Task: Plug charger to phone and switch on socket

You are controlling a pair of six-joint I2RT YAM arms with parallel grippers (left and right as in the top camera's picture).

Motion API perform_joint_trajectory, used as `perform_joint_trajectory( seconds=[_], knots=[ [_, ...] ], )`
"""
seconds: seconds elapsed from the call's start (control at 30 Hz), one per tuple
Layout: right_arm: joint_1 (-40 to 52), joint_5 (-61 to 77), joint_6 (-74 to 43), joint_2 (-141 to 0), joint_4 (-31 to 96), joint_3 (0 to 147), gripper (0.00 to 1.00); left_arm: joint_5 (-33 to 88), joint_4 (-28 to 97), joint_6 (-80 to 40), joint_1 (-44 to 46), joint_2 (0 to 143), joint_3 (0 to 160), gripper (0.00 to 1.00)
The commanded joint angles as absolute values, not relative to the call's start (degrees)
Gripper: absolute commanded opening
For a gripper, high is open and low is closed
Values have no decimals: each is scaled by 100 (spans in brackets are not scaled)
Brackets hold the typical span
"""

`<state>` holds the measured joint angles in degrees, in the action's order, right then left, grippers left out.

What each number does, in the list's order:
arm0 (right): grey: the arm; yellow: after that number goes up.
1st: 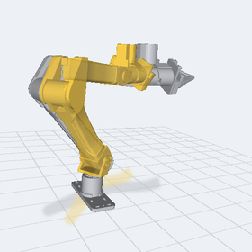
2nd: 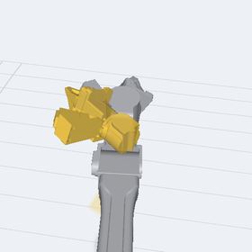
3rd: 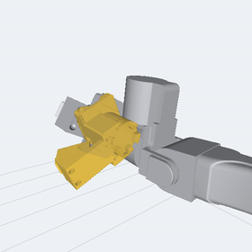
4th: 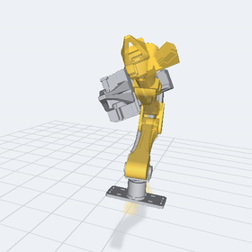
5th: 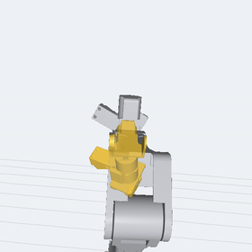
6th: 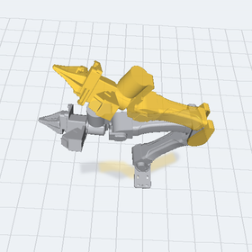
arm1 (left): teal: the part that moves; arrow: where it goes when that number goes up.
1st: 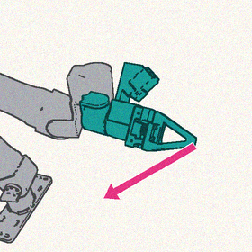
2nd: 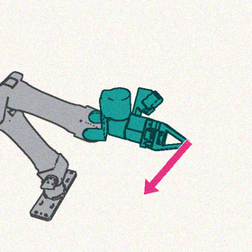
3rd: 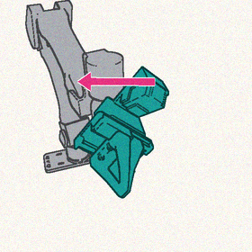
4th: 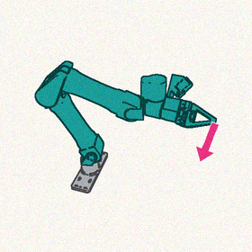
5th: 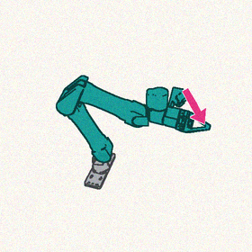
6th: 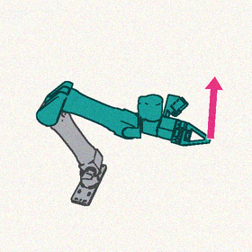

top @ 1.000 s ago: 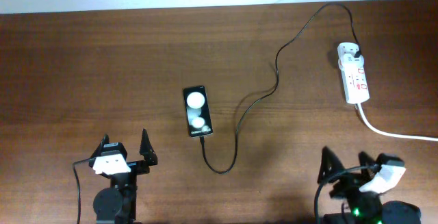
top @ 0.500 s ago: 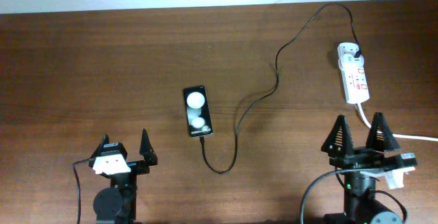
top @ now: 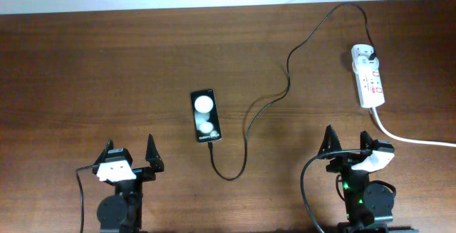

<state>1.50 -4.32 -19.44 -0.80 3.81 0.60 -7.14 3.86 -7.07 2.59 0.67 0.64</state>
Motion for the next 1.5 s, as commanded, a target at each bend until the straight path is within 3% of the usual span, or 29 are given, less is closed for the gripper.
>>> perform_joint_trajectory(
  seconds=[0.0, 0.17, 0.27, 1.47],
  knots=[
    [154, -591, -1765, -21, 414, 32, 99, -779, 397, -633, 231, 30, 51, 99],
    [156, -3, 187, -19, 471, 32, 99, -779, 397, -633, 231, 30, 51, 99],
    [156, -21, 733, -21, 473, 32, 99, -777, 397, -633, 228, 30, 51, 99],
    [220, -47, 727, -21, 467, 32, 99, -779, 397, -633, 228, 30, 51, 99]
  ],
)
